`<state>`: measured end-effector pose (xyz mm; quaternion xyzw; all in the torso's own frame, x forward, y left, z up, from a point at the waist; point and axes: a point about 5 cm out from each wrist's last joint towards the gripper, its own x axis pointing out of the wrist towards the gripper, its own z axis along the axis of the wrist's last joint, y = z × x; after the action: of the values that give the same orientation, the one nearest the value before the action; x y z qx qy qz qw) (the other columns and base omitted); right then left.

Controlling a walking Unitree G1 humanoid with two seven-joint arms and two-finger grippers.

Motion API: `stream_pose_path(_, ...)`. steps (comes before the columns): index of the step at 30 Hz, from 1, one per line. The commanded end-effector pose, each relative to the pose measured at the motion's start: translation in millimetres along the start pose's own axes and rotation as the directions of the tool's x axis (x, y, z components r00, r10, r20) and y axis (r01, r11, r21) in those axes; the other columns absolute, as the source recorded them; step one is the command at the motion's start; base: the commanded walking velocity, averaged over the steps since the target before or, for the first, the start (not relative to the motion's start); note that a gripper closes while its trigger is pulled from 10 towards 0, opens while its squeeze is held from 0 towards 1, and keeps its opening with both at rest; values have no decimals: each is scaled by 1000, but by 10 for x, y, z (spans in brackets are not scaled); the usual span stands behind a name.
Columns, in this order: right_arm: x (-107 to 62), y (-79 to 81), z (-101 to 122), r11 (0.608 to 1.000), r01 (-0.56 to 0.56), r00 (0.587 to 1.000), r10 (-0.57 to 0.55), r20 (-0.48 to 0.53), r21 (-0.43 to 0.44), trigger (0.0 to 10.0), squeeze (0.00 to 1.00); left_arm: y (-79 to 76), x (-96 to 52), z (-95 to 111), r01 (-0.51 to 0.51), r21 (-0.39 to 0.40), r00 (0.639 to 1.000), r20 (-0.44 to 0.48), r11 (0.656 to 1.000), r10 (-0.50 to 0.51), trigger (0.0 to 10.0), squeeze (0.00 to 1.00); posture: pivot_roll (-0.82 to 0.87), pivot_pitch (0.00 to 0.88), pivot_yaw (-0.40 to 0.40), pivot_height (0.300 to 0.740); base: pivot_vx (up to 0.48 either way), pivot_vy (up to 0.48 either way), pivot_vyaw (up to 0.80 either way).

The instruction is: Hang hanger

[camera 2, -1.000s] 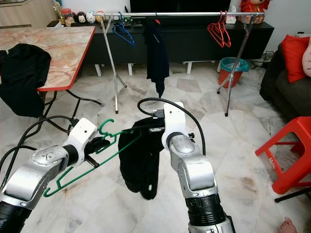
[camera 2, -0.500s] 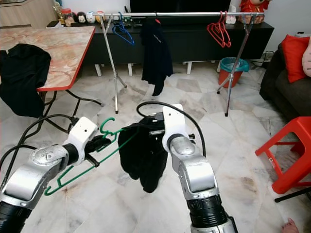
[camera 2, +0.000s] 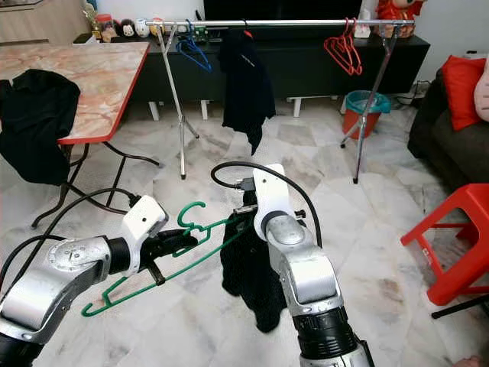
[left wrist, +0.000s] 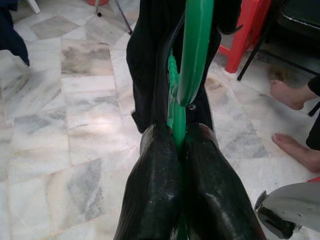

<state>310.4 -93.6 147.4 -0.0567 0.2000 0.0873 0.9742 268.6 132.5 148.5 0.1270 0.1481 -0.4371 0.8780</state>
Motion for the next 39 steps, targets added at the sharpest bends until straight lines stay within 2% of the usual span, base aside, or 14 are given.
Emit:
stream_pose_path(1,-9,-5,94,1000,3,999,-3,46,3,10000,0,-24,-16,22,8,17,1000,-6,1000,-7,10000,0,-26,0,1,740,0,0,0)
stream_pose_path(24,-5,-14,100,1000,7,999,-7,49,0,10000,0,-43,-22,21,25,20,1000,-7,999,-25,10000,0,-23,0,1,740,0,0,0)
stream_pose_path(27,-74,280,105,994,-108,994,107,30,26,10000,0,155,118,49,-197,27,979,-54,980,199,10000,0,-26,0,2,740,0,0,0)
stream_pose_path(39,-81,299,113,993,-116,993,115,29,27,10000,0,158,142,72,-214,3,976,-41,977,214,10000,0,-25,0,2,740,0,0,0)
